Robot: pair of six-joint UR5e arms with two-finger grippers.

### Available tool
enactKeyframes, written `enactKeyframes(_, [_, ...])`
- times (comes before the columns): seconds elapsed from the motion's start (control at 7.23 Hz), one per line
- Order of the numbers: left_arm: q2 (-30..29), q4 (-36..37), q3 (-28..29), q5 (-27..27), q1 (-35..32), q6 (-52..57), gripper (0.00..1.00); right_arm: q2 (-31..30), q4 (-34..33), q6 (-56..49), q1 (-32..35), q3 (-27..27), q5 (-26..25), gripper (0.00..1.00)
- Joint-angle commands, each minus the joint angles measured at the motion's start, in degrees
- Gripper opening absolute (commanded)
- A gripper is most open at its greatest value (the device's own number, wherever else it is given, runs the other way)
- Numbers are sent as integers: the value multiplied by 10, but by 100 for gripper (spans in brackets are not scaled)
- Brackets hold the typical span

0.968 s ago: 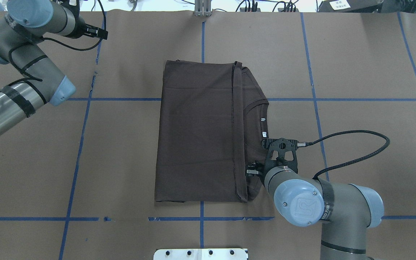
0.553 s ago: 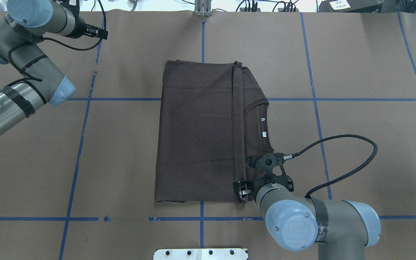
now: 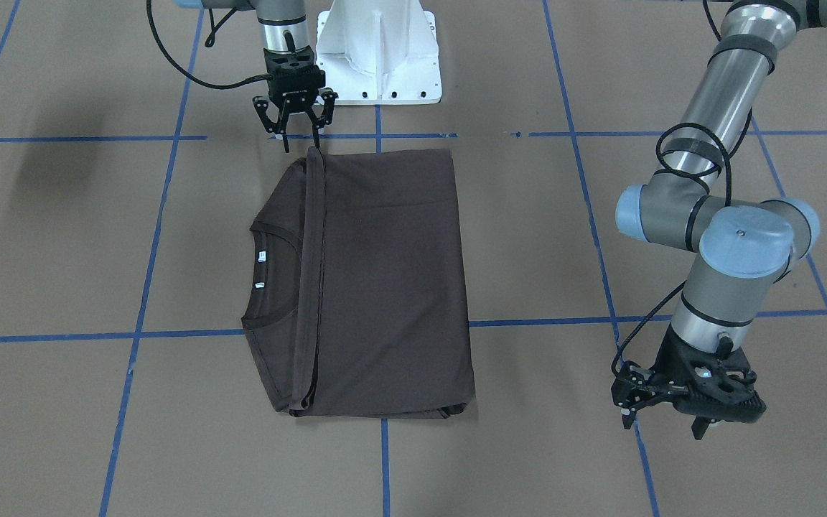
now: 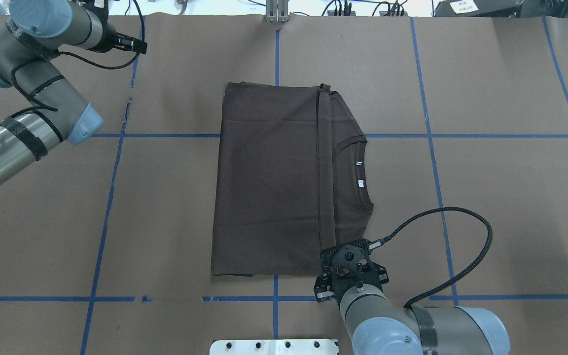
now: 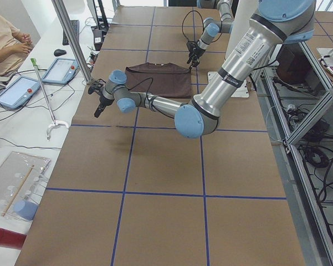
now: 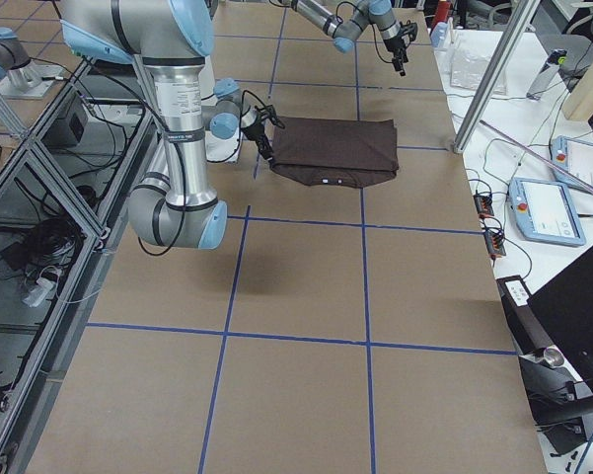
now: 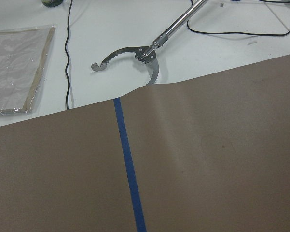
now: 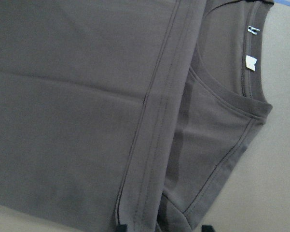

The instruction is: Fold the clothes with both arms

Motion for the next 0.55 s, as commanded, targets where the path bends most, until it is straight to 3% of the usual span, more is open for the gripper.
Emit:
enactKeyframes(0.0, [0, -1, 0, 0, 0, 0, 100, 7, 2, -7, -6, -8, -2, 48])
enactKeyframes(0.41, [5, -2, -2, 0, 0, 0, 100, 25, 5, -11, -6, -28, -12, 39])
